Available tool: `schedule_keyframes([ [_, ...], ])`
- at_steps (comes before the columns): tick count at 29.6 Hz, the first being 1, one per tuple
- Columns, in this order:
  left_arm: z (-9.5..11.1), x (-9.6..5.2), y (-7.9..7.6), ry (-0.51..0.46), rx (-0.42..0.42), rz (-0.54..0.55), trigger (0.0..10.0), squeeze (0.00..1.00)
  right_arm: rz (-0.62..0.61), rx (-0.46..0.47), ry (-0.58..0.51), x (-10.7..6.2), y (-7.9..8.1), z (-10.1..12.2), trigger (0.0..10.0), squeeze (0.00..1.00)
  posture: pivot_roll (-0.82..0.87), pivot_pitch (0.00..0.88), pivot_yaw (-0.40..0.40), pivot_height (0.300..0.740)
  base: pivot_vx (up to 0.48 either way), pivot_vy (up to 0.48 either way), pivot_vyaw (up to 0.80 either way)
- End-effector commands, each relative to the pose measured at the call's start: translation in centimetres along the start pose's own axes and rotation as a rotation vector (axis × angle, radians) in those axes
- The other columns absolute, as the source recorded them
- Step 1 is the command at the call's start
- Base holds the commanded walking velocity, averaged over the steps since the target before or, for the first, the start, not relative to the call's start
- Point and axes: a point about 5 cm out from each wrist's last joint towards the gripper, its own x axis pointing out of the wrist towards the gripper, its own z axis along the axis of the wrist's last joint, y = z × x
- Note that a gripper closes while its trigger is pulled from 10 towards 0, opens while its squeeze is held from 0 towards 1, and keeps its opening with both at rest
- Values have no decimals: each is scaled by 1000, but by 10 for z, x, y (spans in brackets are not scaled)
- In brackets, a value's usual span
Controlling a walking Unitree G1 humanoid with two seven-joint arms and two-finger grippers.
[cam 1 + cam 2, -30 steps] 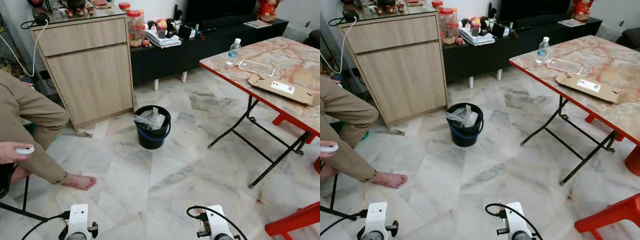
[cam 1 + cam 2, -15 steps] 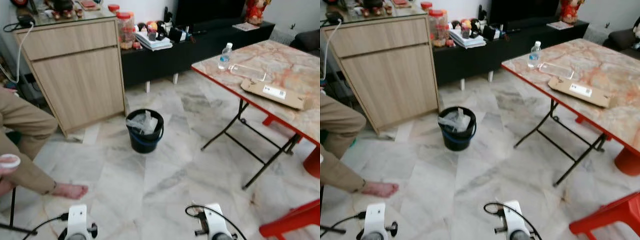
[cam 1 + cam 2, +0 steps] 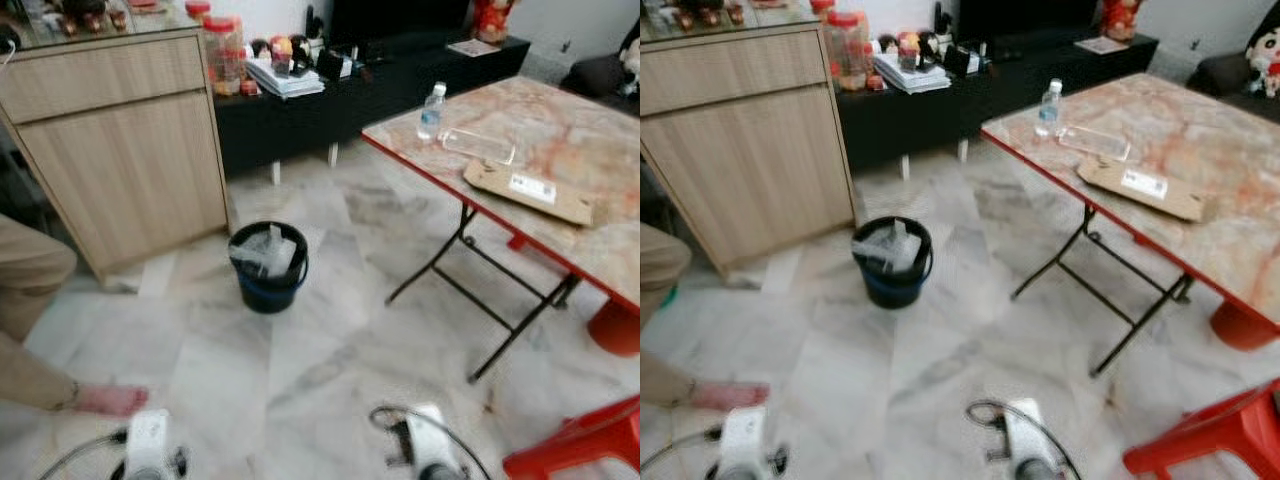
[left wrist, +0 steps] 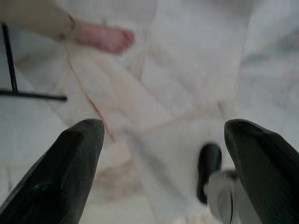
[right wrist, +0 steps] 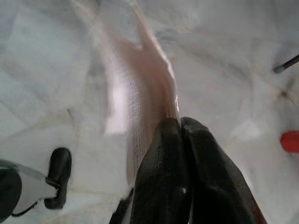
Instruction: Picking trash to rubbish bin
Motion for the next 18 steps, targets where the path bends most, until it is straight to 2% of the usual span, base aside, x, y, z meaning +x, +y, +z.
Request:
schedule_keyframes([
  [1,-1,-1,-8,6,-17,-15,10000,0,-27,6,15,-2,-13,-7,10000,0,62,71,-51,740,375,0,0],
  [7,-1,-1,-8,5,-21,-13,10000,0,-28,-13,2,-2,-13,-3,10000,0,63,72,-51,740,303,0,0],
  [10,-1,-1,-8,4,-21,-13,10000,0,-26,-32,-8,-1,-13,-2,10000,0,64,74,-51,740,268,0,613],
  [15,0,-1,-8,2,-23,-14,10000,0,-32,-11,-5,-2,-13,-3,10000,0,60,71,-48,740,311,0,593],
  [18,0,0,-7,5,-17,-15,10000,0,-28,23,1,-1,-11,-4,10000,0,56,67,-35,740,337,0,0],
])
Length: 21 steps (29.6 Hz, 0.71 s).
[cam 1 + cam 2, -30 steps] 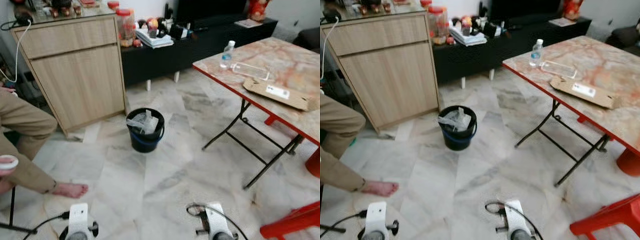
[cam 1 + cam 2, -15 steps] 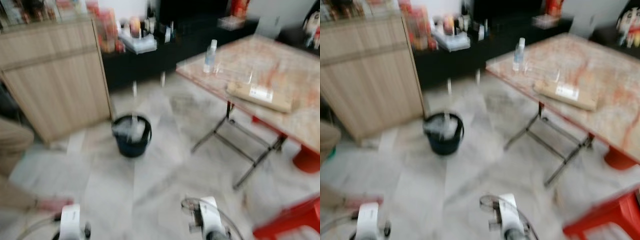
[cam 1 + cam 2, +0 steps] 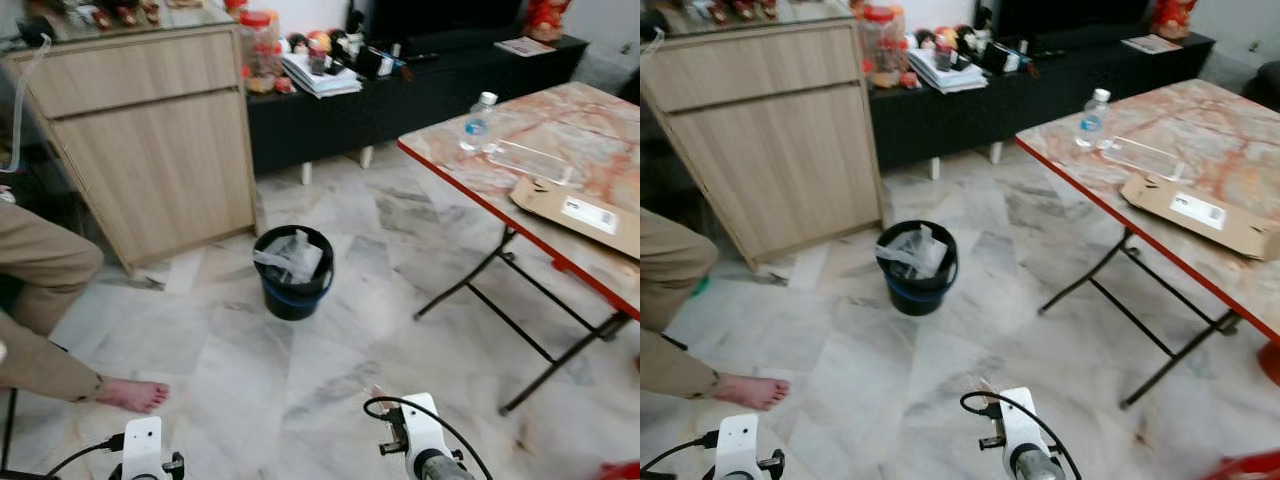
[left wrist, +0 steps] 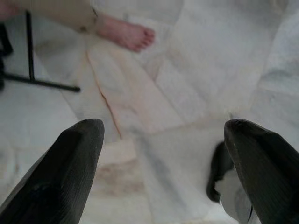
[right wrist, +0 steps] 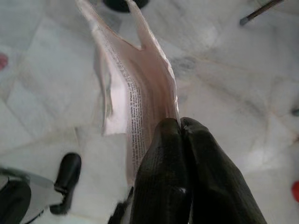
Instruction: Picking trash to rubbish bin
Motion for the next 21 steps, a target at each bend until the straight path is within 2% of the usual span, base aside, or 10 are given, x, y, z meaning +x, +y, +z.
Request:
schedule_keyframes([
  [1,1,0,-8,3,-5,-21,10000,0,-18,23,33,-3,-6,-10,10000,0,56,67,-35,740,379,0,0],
  [7,1,0,-6,-2,-27,-8,10000,0,1,-12,46,-3,-5,-13,10000,0,81,68,-61,740,344,0,0],
  [15,-2,-1,-4,9,-17,-3,10000,0,17,-22,27,-2,-5,-7,10000,0,68,49,-51,740,332,0,0],
  [18,-1,-1,-4,7,-12,-3,10000,0,24,-21,23,-2,-4,-6,10000,0,69,40,-49,740,350,0,800],
  [21,2,0,-4,-2,-15,1,10000,0,15,8,34,-2,-4,-8,10000,0,72,32,-51,740,320,0,271],
])
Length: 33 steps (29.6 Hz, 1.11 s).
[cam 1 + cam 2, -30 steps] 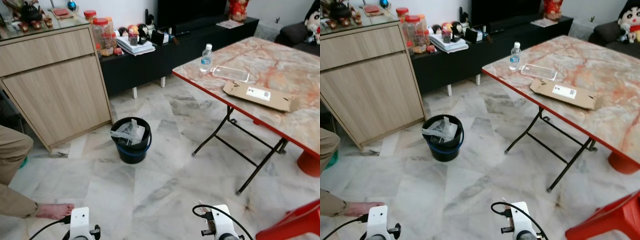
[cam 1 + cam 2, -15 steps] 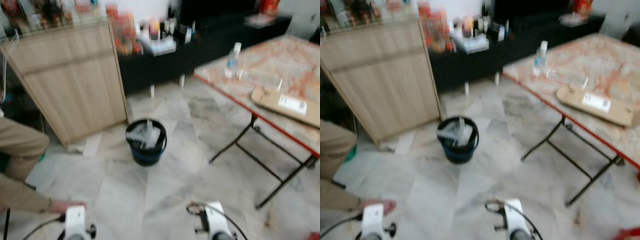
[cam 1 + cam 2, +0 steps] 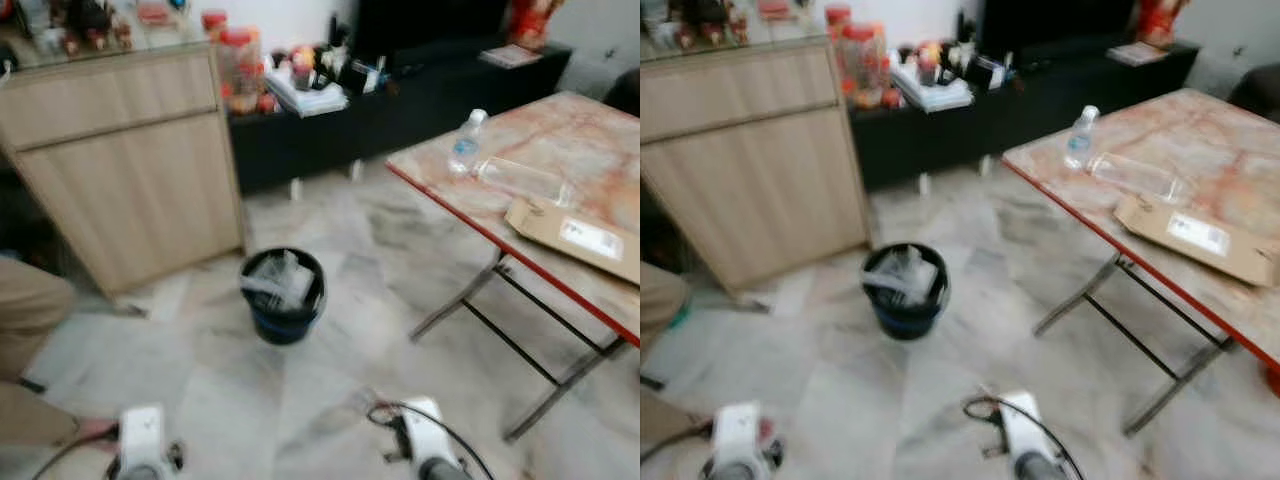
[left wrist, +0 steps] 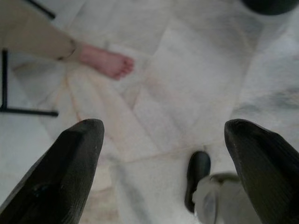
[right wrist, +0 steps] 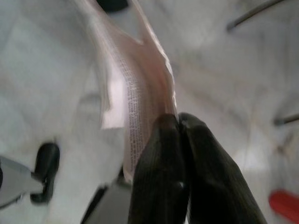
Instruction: Picking trash to rubbish bin
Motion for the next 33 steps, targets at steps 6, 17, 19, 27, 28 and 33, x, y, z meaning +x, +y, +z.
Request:
schedule_keyframes([
  [6,2,2,12,4,2,33,10000,0,24,-2,-2,2,9,4,10000,0,71,19,-49,740,325,0,0],
  [17,1,1,10,7,6,28,10000,0,32,-4,4,1,9,3,10000,0,73,0,-50,740,330,0,0],
  [19,1,1,10,7,7,27,10000,0,31,2,0,2,9,5,10000,0,67,0,-50,740,345,0,0],
  [27,0,1,9,13,6,24,10000,0,24,-28,-20,2,7,8,10000,0,64,12,-54,740,300,0,100],
  [28,-1,1,8,13,6,24,10000,0,27,-32,-21,2,6,8,10000,0,64,12,-54,740,285,0,800],
  [33,-2,0,8,15,5,22,10000,0,13,10,-13,1,5,4,10000,0,65,15,-56,740,287,0,480],
])
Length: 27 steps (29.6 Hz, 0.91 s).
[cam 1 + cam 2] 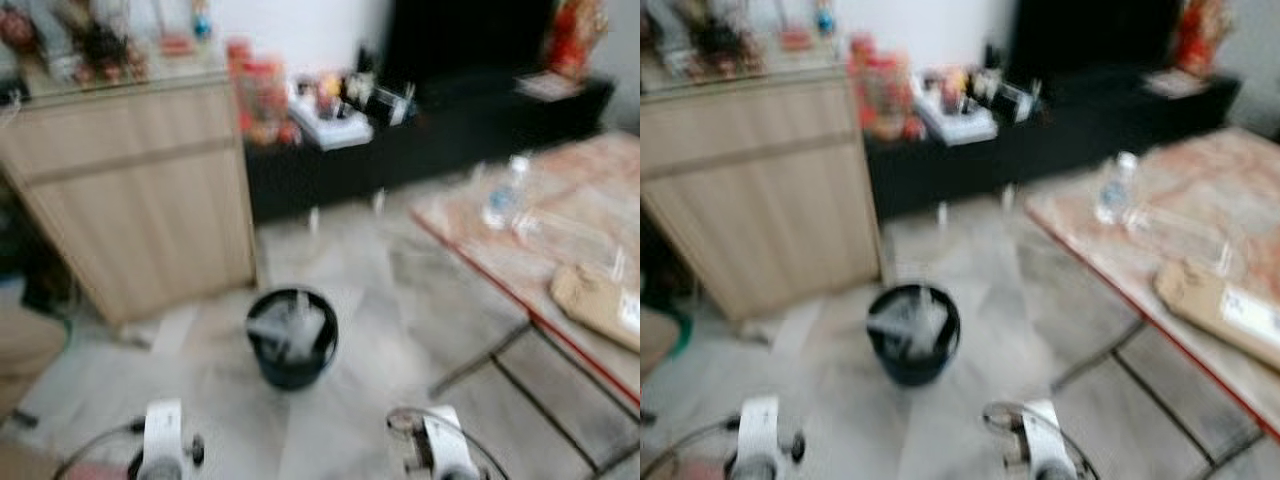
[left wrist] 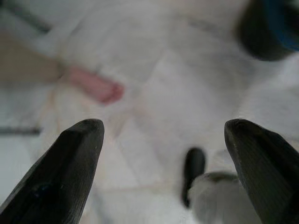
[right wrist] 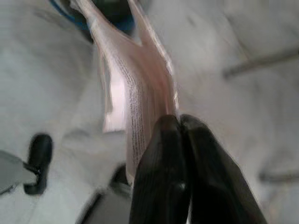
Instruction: Picking trash to rubbish bin
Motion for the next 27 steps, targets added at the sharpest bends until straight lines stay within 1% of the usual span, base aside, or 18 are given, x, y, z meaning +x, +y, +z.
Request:
schedule_keyframes([
  [1,-2,0,3,11,0,12,10000,0,5,11,-32,2,5,9,10000,0,63,23,-59,740,289,0,0],
  [18,-1,0,3,8,-6,12,10000,0,9,6,-39,2,5,12,10000,0,66,48,-59,740,315,0,0],
  [27,0,0,1,6,2,6,10000,0,-10,38,-51,2,2,13,10000,0,62,52,-56,740,312,0,0],
])
